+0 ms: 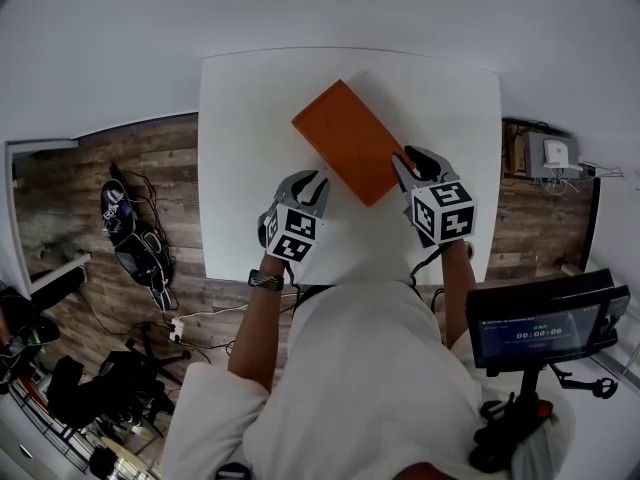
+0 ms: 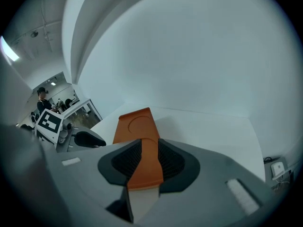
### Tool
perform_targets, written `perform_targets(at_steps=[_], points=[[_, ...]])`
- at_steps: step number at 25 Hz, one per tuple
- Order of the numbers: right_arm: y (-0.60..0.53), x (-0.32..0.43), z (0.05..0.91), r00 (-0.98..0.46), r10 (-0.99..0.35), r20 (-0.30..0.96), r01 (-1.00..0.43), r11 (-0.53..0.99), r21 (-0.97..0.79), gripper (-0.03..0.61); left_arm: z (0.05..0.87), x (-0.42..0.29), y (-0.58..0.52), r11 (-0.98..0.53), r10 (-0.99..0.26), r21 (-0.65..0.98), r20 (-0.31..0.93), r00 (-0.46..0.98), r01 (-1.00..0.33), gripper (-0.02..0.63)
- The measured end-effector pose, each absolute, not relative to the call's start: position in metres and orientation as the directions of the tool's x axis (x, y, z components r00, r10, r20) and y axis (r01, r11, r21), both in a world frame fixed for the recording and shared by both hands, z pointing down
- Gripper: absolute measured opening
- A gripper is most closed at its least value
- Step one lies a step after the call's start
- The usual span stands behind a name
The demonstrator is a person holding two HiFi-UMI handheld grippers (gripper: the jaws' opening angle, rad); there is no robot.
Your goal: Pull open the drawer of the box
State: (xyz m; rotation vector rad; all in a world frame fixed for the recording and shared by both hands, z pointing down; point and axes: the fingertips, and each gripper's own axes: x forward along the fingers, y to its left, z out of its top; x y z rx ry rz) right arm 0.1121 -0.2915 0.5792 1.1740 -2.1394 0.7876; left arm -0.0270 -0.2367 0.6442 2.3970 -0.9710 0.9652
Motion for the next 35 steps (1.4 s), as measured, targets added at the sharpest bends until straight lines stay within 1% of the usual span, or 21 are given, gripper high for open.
perform_targets(at_steps=[6, 10, 19, 25, 27, 29, 30, 35], points=[[-0.284, 0.113, 0.590, -0.446, -0.511, 0.734, -0.871, 0.437, -0.225, 0.117, 0.656, -0.023, -0.233, -0.732, -0.424, 0.058, 0.741, 0.521, -0.679, 0.092], [-0.282, 0.115, 0.596, -0.440, -0.501, 0.746, -0.873, 0.433, -0.224, 0.118, 0.660, -0.022, -0.235, -0.752, -0.422, 0.029, 0.747, 0.514, -0.659, 0.095], [-0.280, 0.119, 0.606, -0.413, -0.478, 0.775, -0.876, 0.441, -0.195, 0.117, 0.669, -0.012, -0.236, -0.791, -0.388, 0.022, 0.755, 0.529, -0.612, 0.095], [-0.281, 0.123, 0.609, -0.386, -0.484, 0.786, -0.883, 0.441, -0.162, 0.108, 0.669, -0.010, -0.238, -0.798, -0.399, 0.000, 0.750, 0.527, -0.603, 0.092], [-0.281, 0.125, 0.611, -0.371, -0.491, 0.789, -0.887, 0.439, -0.144, 0.100, 0.669, -0.010, -0.237, -0.794, -0.404, -0.001, 0.747, 0.527, -0.607, 0.077], [-0.279, 0.127, 0.616, -0.357, -0.483, 0.799, -0.888, 0.440, -0.131, 0.100, 0.670, -0.009, -0.237, -0.792, -0.408, -0.001, 0.745, 0.527, -0.611, 0.077], [-0.278, 0.128, 0.618, -0.351, -0.479, 0.804, -0.889, 0.441, -0.125, 0.112, 0.670, -0.008, -0.237, -0.791, -0.409, -0.002, 0.746, 0.526, -0.611, 0.077], [-0.280, 0.129, 0.622, -0.346, -0.485, 0.803, -0.894, 0.431, -0.125, 0.107, 0.672, -0.009, -0.239, -0.779, -0.424, -0.002, 0.739, 0.523, -0.627, 0.075]])
